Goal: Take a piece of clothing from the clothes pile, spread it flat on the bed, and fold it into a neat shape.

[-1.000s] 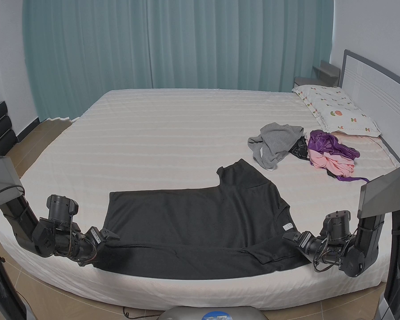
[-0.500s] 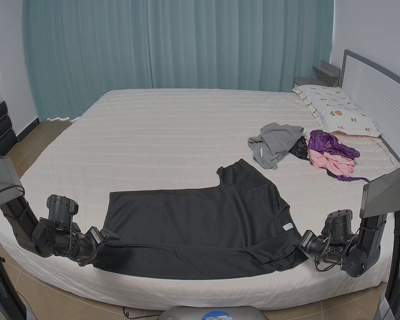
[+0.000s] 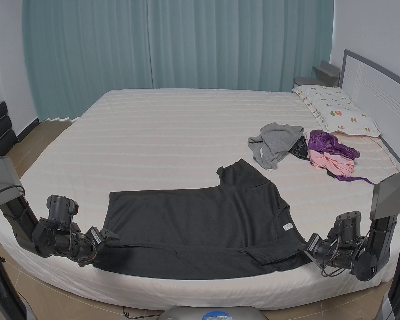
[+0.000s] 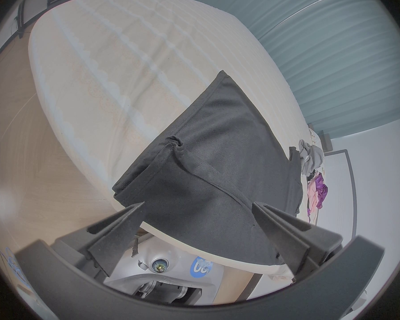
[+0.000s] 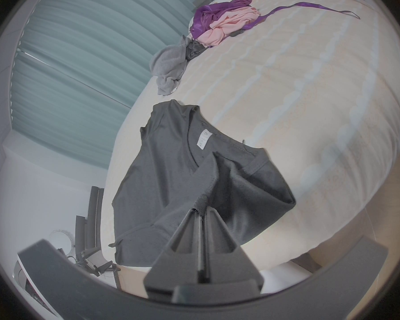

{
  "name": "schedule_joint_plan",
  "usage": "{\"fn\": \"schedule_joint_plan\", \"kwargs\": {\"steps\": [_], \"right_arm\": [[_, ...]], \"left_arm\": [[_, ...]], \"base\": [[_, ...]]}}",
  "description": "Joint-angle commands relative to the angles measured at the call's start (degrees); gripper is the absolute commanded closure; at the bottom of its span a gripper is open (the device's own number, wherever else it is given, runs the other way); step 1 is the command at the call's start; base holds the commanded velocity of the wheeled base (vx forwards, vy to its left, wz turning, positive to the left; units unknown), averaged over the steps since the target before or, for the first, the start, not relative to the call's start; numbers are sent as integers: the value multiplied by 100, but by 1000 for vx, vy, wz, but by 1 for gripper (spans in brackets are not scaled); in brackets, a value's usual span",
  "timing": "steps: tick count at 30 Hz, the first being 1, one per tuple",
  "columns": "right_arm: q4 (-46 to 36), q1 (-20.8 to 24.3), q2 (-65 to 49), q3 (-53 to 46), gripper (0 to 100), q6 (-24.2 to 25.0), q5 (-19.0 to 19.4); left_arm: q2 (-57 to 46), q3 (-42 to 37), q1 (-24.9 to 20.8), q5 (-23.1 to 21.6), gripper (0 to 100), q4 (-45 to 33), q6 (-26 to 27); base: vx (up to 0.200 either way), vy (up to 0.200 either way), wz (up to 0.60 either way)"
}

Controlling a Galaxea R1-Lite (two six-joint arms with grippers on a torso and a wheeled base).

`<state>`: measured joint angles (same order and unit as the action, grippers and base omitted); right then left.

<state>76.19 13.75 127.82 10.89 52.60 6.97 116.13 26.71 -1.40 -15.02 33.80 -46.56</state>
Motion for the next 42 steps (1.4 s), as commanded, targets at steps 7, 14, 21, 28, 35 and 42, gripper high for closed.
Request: {"fn": "schedule_joint_plan", "kwargs": {"steps": [7,14,21,28,35,42], "right_arm": [[45,225,-477,-438,100,31,85],[106,145,-530,-763,100,-57,94],[520,119,226,-825,0,-356,182],[1355,31,393,-895,0,-391,199],[1355,-153,235,-605,0,-400,208],[1319,-206,-46,-403,0,-417,419]], "left_arm": [[-2,10,0,-1,0,3,-3],[-2,18,0,-1,0,-5,-20],[-2,18,0,-1,0,-5,-20],[-2,18,0,17,0,3,-3],[-73,10,0,60,0,-5,-20],[-99,1,-9,-10,0,-5,-11]], "base": [[0,0,0],[0,0,0],[0,0,0],[0,0,0],[0,0,0],[143,0,0]]}}
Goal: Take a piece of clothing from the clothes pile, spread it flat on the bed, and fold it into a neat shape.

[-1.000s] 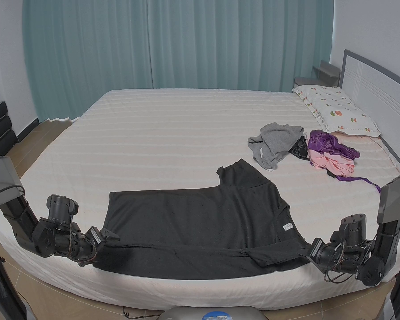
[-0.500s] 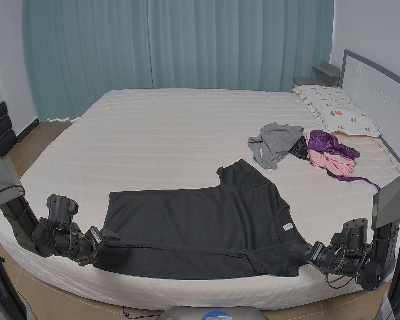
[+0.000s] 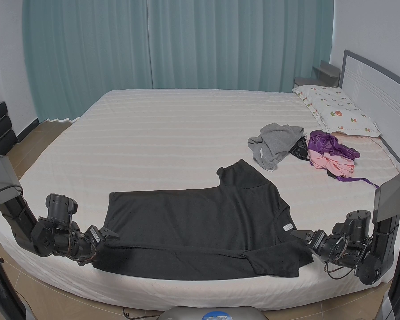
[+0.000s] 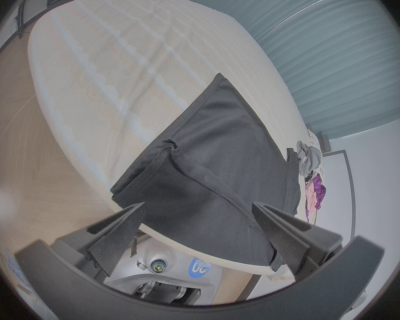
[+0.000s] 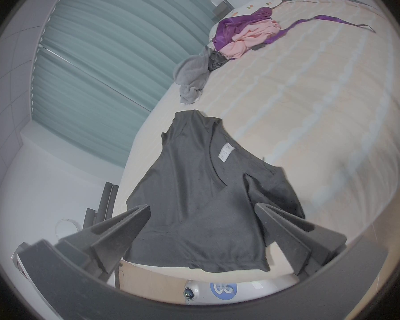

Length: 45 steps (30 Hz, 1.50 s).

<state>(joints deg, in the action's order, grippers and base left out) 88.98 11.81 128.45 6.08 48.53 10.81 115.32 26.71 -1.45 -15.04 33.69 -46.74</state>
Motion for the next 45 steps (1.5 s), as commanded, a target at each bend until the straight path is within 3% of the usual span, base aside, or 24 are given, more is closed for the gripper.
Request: {"fn": "schedule_joint_plan", "kwargs": {"steps": [1,7,15,24,32,33,39,45], "right_arm": [[41,-12,-92,77,0,-28,44],[32,-39,163,323,0,-239,70],[-1331,-135,-233,1167,0,-397,96],[-1366,-127,-180,1062,0,-397,96],[-1366,-153,-84,1000,0,-564,52],[-1366,-162,-66,983,0,-634,52],[-1366,-364,242,947,0,-1592,123],[-1401,-320,321,947,0,-1812,527]], "left_arm": [[-19,10,-4,-7,0,6,7],[-1,98,4,28,0,14,51],[104,159,4,239,0,-38,332],[561,177,-13,1074,0,-3,631],[676,265,-83,1091,0,-30,648],[667,238,-110,1091,100,-21,648],[605,194,-110,1109,100,-38,640],[597,185,13,1118,100,-21,613]], "base": [[200,0,0],[100,0,0],[0,0,0],[0,0,0],[0,0,0],[0,0,0],[0,0,0],[0,0,0]]}}
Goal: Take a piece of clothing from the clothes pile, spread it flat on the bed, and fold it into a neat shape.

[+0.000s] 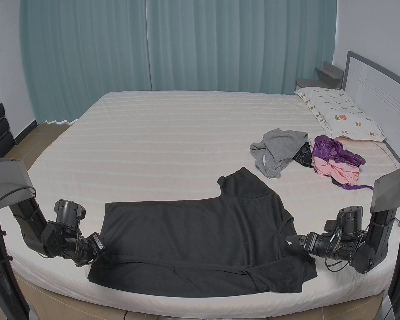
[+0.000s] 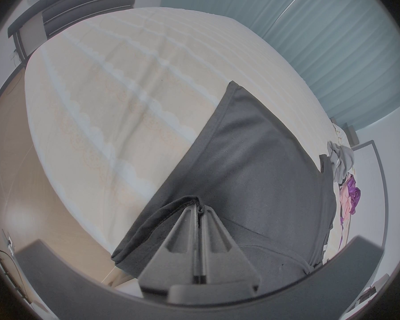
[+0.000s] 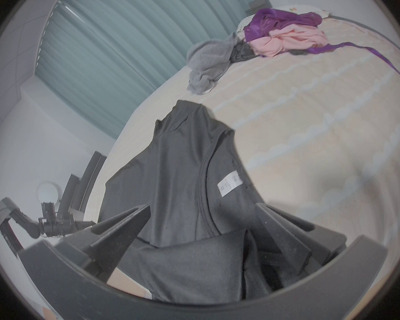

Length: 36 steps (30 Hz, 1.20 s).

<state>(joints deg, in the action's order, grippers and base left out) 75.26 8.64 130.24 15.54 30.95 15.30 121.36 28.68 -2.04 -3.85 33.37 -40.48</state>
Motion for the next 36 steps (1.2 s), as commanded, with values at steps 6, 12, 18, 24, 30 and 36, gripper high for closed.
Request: {"fn": "schedule_joint_plan", "kwargs": {"steps": [6,12,18,24,30,36], "right_arm": [[-126,-3,309,-34,0,-573,351],[-144,-3,432,-60,0,-845,395],[-144,-3,537,-60,100,-916,465],[-152,-65,476,-87,100,-916,474],[-135,-258,265,-166,100,-889,509],[-82,-451,-140,-306,100,-792,799]], "left_arm": [[-7,-12,98,-1,100,12,-38],[2,-12,98,-19,100,12,-38],[-7,-82,98,-19,100,30,-38],[-7,-91,98,-19,100,30,-38],[-51,-100,133,-19,100,21,-38],[-200,-100,300,-19,100,21,-38]], "base": [[0,0,0],[0,0,0],[0,0,0],[0,0,0],[0,0,0],[0,0,0]]}}
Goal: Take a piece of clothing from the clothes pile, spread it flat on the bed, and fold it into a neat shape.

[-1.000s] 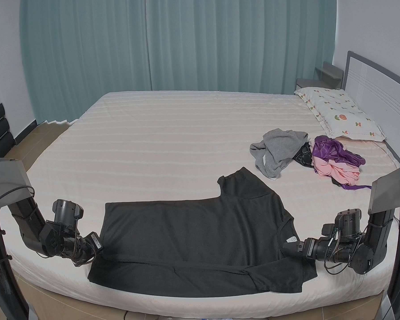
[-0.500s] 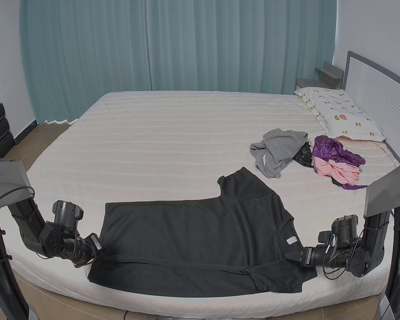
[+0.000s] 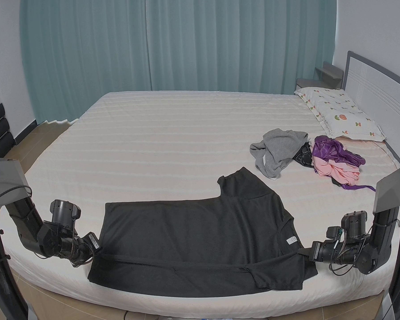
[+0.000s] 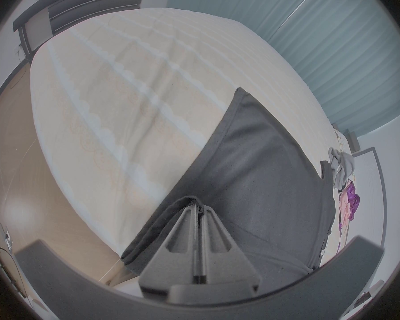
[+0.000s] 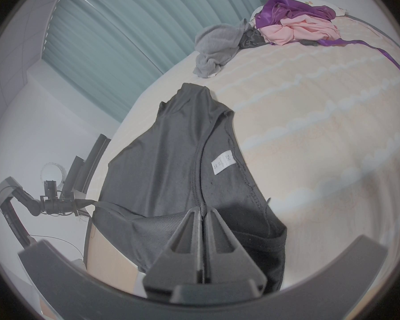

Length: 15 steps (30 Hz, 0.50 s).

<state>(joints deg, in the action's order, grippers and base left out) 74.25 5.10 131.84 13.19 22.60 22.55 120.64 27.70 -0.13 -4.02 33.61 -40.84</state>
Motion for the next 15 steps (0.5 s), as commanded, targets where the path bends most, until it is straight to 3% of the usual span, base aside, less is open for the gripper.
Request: {"fn": "schedule_joint_plan", "kwargs": {"steps": [1,15], "right_arm": [[19,-105,-343,-62,100,78,74],[37,-105,-800,-308,100,315,223]], "left_arm": [[-172,-1,145,-2,100,-4,-3],[-577,-142,216,-11,100,-65,15]], "base": [[0,0,0],[0,0,0]]}}
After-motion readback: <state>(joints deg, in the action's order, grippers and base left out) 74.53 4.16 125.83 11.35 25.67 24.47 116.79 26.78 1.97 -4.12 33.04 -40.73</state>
